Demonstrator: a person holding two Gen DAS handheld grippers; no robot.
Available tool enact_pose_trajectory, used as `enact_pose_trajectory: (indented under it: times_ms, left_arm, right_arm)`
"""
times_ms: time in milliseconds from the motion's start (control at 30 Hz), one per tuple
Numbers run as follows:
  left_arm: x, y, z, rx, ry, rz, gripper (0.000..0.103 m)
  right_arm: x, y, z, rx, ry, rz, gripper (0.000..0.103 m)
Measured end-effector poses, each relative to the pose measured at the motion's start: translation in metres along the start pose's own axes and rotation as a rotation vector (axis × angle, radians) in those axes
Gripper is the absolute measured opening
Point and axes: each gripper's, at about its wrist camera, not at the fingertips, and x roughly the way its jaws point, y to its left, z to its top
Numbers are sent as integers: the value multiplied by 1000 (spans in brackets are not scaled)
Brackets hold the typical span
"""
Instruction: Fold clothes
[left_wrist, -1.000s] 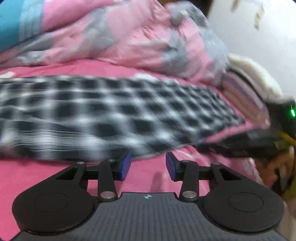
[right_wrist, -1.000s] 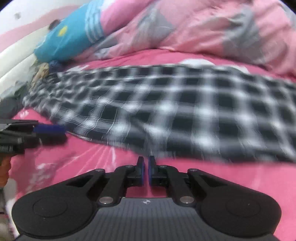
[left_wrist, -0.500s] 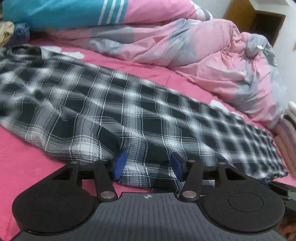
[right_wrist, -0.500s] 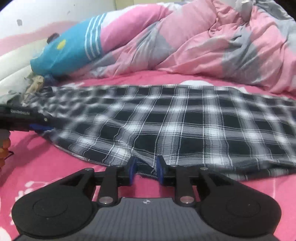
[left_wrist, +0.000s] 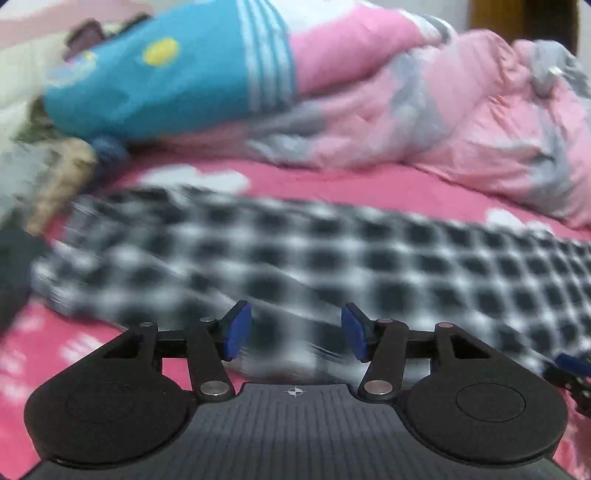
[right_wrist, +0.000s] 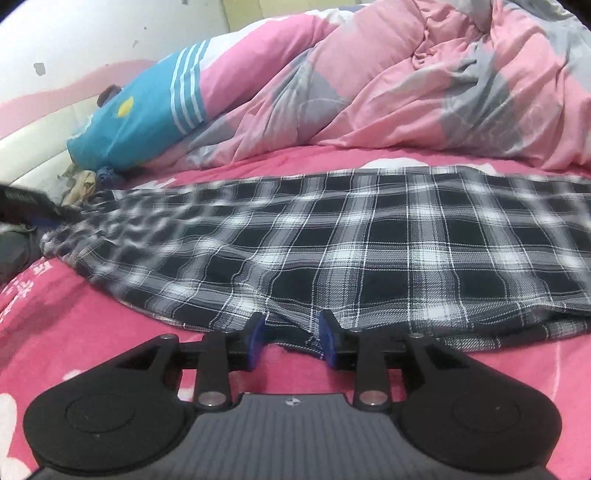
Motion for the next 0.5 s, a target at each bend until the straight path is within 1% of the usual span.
enact_pose_trajectory:
  times_ms: [100,133,167,233,267,333,367,500]
  left_arm:
    - [-23,28,22,33,-59,135,59]
    - [-30,38,29,40,-84,185,64]
    - [-35,46,33,40,-102,225,68]
    - [-38,59,35,17,-117,281,68]
    - [-35,64,33,-8,-109,283,68]
    - [-22,69,23,-53,-86,247,68]
    - [-16,69,16,-61,-81,226,68]
    - [9,61,-2,-55,-119,197,68]
  right_arm:
    - [0,1,1,-5,1,-1,36]
    - [0,1,1,-6,1,-1,36]
    - [1,2,0,-8,2,-2,37]
    - [1,3,0,-13,3,-1,39]
    - [1,4,0,-19,5,0,41]
    - [2,6,0,-30,8,-5,42]
    - [2,7,0,-37,9,-9,42]
    - [3,10,1,-52,17,-14,44]
